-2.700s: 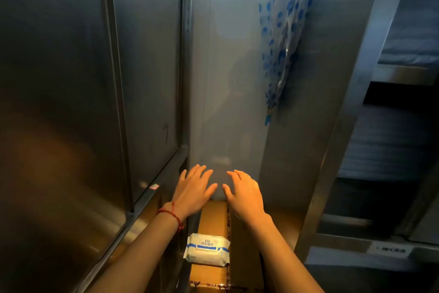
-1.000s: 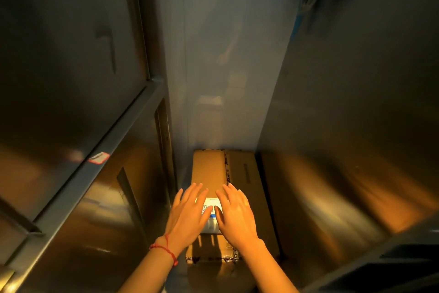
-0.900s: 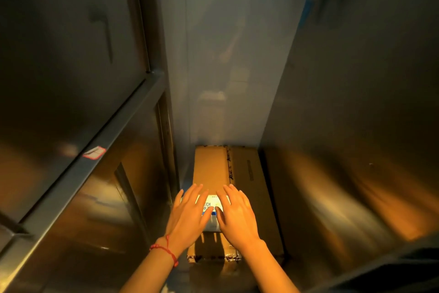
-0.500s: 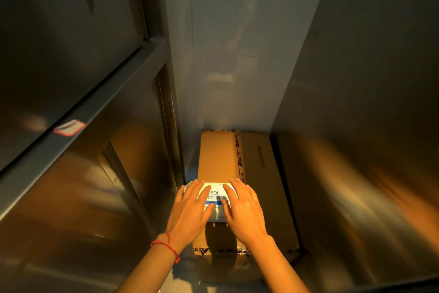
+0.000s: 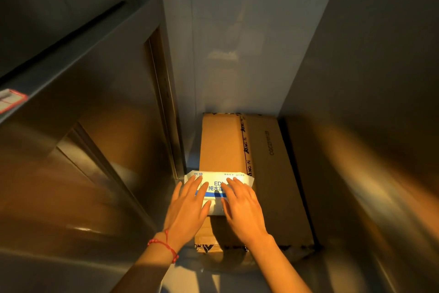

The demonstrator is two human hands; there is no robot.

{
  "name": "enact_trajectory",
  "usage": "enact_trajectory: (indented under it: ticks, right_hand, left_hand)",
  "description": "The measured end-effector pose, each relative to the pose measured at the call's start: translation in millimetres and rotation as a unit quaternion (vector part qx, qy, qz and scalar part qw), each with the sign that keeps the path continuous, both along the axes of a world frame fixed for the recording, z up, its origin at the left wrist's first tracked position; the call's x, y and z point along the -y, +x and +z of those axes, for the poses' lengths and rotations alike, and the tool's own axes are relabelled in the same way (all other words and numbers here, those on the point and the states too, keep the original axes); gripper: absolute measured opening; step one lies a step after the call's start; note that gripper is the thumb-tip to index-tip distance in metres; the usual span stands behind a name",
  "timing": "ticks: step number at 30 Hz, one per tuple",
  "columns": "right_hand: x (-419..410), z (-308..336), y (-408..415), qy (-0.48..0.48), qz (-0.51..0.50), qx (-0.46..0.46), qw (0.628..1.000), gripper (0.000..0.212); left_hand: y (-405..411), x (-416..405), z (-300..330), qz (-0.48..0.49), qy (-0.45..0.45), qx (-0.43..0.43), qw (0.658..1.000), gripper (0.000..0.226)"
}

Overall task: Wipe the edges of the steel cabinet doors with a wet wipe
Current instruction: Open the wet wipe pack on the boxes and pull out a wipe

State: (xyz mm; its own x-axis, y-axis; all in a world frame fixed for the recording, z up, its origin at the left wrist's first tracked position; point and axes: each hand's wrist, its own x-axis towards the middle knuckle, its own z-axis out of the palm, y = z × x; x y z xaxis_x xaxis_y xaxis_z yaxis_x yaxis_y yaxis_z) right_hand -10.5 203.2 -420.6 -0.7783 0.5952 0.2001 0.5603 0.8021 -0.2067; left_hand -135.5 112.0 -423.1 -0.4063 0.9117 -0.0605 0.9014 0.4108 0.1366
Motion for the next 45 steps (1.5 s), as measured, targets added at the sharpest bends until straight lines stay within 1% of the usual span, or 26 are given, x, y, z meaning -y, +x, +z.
enact_trajectory:
  ticks: [3, 5, 8, 10, 12, 14, 16, 21, 24, 28, 34, 41, 45]
  right_hand:
    - [-2.8, -7.7, -7.4, 0.022, 0.010, 0.007, 1.000, 0.055]
    - [-3.6, -14.0, -11.6, 0.039, 0.021, 0.009, 0.999, 0.058]
    - [-4.3, -25.0, -15.5, 0.046, 0.031, 0.007, 0.998, 0.059]
    - [-5.1, -31.3, -16.1, 0.040, 0.031, 0.006, 0.999, 0.060]
    - [-5.9, -35.8, -15.9, 0.036, 0.028, 0.005, 0.999, 0.062]
    - [-6.3, -38.9, -15.7, 0.035, 0.025, 0.006, 0.999, 0.063]
    - [-6.7, -41.6, -15.2, 0.036, 0.025, 0.007, 0.999, 0.064]
    - [-6.3, -46.9, -14.6, 0.036, 0.020, 0.005, 0.999, 0.069]
    - [-4.8, -48.4, -15.0, 0.034, 0.017, 0.004, 0.999, 0.070]
    - [-2.6, -49.2, -15.9, 0.056, 0.029, 0.012, 0.998, 0.069]
    - [-1.0, -50.4, -20.2, 0.067, 0.044, 0.020, 0.997, 0.072]
    - [-1.2, -48.1, -23.6, 0.063, 0.043, 0.028, 0.997, 0.078]
    - [-1.0, -45.3, -25.3, 0.062, 0.041, 0.024, 0.997, 0.075]
  left_hand:
    - [-5.4, -1.0, -10.9, 0.003, -0.021, -0.003, 1.000, 0.057]
    - [-5.7, -3.2, -13.2, 0.000, -0.034, -0.016, 0.999, 0.058]
    - [-2.9, -4.1, -9.5, -0.017, 0.010, -0.036, 0.999, 0.063]
    - [-2.1, -4.9, -15.0, -0.038, 0.052, -0.069, 0.995, 0.063]
    - [-2.7, -5.7, -19.0, -0.036, 0.057, -0.077, 0.995, 0.064]
    - [-3.4, -7.0, -25.8, -0.028, 0.043, -0.066, 0.996, 0.067]
    - [-2.3, -7.3, -30.0, -0.009, -0.002, -0.044, 0.999, 0.069]
    - [-6.0, -5.5, -52.2, -0.003, -0.080, -0.050, 0.996, 0.063]
    - [-6.5, -5.6, -57.4, 0.011, -0.077, -0.033, 0.996, 0.064]
    - [-5.7, -9.1, -59.5, 0.026, -0.091, -0.010, 0.995, 0.066]
    - [-10.8, -12.9, -58.8, 0.008, -0.090, -0.007, 0.996, 0.065]
    - [-16.3, -14.7, -65.2, 0.009, -0.091, 0.018, 0.996, 0.066]
    - [-18.7, -15.0, -69.0, 0.003, -0.095, 0.014, 0.995, 0.067]
